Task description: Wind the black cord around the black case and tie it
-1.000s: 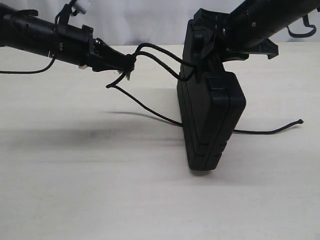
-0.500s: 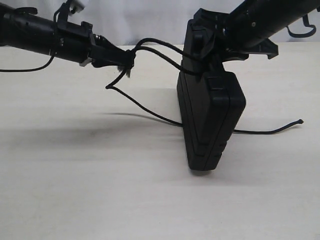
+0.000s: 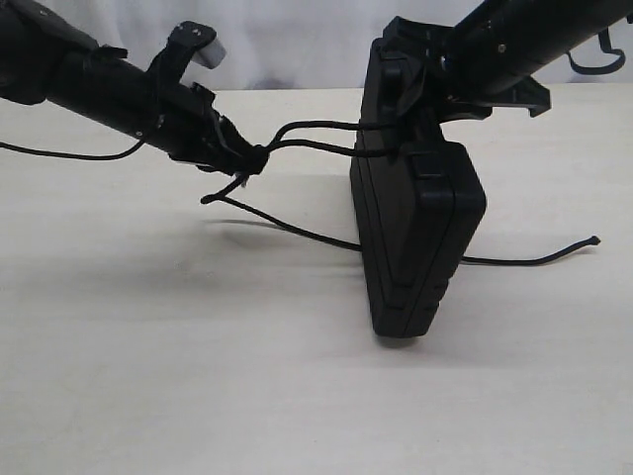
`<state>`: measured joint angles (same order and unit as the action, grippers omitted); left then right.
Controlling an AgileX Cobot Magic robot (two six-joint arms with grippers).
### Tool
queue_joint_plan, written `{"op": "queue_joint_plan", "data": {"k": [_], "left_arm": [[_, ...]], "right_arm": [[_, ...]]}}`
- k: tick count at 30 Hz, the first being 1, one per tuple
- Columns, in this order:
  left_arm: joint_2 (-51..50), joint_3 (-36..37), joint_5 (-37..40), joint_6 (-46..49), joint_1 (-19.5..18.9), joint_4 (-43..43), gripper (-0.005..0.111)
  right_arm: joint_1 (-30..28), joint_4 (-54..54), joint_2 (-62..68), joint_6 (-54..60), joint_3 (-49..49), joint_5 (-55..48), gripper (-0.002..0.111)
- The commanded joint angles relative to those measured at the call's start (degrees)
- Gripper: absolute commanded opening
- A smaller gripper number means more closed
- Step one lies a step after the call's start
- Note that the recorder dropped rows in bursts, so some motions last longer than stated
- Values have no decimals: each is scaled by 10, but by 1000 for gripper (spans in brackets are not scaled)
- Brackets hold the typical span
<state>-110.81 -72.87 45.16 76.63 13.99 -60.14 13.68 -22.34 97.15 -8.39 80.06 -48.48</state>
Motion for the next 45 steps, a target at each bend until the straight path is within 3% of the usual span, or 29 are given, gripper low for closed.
{"op": "queue_joint_plan", "data": {"k": [1, 6, 22, 33, 45], "left_arm": [[5, 1, -11, -31, 1, 7, 0], [5, 1, 30, -30, 1, -54, 0], [5, 1, 106, -34, 1, -74, 0], [5, 1, 86, -76, 1, -18, 0], [5, 1, 64, -76, 1, -22, 0]], "right_arm": [[-1, 7, 0, 0, -4, 6, 4], [-1, 7, 0, 0, -4, 6, 4], [-1, 7, 0, 0, -4, 6, 4], [-1, 7, 0, 0, -4, 12, 4], [-1, -9, 0, -2, -4, 37, 4]]}}
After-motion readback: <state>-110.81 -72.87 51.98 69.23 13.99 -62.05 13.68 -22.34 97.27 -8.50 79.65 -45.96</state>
